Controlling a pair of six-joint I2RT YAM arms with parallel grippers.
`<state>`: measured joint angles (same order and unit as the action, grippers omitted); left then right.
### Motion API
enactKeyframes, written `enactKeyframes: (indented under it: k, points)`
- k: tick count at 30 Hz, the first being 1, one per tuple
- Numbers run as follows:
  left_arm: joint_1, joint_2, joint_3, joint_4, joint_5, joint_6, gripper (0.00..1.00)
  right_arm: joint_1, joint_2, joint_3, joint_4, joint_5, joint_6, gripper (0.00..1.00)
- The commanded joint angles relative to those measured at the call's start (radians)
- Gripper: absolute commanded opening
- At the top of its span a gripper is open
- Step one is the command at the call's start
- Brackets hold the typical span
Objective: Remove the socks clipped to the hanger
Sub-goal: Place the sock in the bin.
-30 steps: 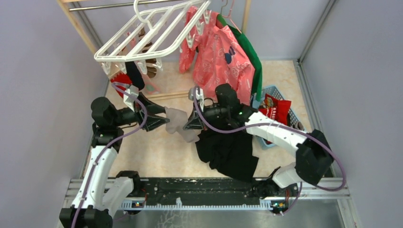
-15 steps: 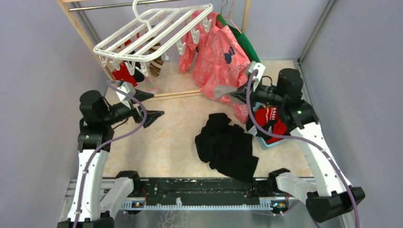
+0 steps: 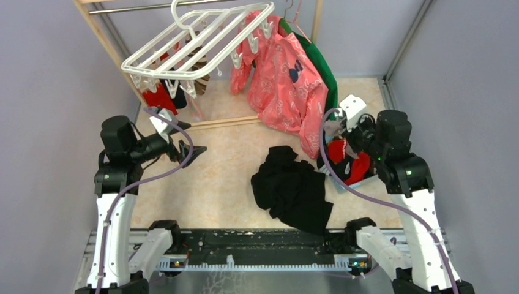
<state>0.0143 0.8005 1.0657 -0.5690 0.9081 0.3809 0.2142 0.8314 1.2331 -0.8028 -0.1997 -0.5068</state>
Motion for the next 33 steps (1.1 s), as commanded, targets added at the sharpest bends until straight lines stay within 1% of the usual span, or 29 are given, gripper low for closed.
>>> enactKeyframes:
  k: [1, 2, 4, 8, 10, 16, 20, 23, 25, 26, 31, 33]
  points:
    - [0.009, -0.001, 0.028, -0.028, 0.003, 0.034, 0.99, -0.031, 0.047, -0.084, -0.004, 0.219, -0.027, 0.00]
    - [0.008, -0.001, 0.028, -0.027, 0.001, 0.035, 0.99, -0.046, 0.061, -0.107, 0.010, 0.235, -0.031, 0.00]
    - [0.009, -0.004, 0.027, -0.028, 0.000, 0.037, 0.99, -0.100, 0.096, -0.144, 0.053, 0.221, -0.035, 0.00]
    - [0.009, -0.007, 0.022, -0.028, 0.000, 0.038, 0.99, -0.258, 0.213, -0.161, 0.119, 0.092, -0.035, 0.00]
    - [0.008, -0.011, 0.022, -0.028, -0.002, 0.038, 0.99, -0.307, 0.287, -0.163, 0.148, 0.055, -0.038, 0.00]
    - [0.008, -0.016, 0.016, -0.030, -0.011, 0.039, 0.99, -0.373, 0.535, -0.152, 0.183, 0.028, -0.064, 0.00]
    - [0.011, -0.022, 0.015, -0.040, -0.066, 0.041, 0.99, -0.436, 0.654, -0.168, 0.189, 0.023, -0.095, 0.00]
    - [0.011, -0.023, 0.026, -0.069, -0.109, 0.052, 0.99, -0.479, 0.688, -0.195, 0.197, 0.037, -0.123, 0.00]
    - [0.011, -0.023, 0.036, -0.097, -0.130, 0.062, 0.99, -0.484, 0.688, -0.212, 0.190, 0.034, -0.150, 0.00]
    - [0.010, -0.023, 0.043, -0.113, -0.138, 0.069, 0.99, -0.484, 0.682, -0.219, 0.184, 0.024, -0.156, 0.01]
    - [0.012, -0.030, 0.074, -0.194, -0.186, 0.103, 0.99, -0.484, 0.625, -0.203, 0.140, -0.051, -0.151, 0.31]
    - [0.013, -0.036, 0.083, -0.220, -0.205, 0.112, 0.99, -0.485, 0.596, -0.185, 0.120, -0.081, -0.142, 0.41]
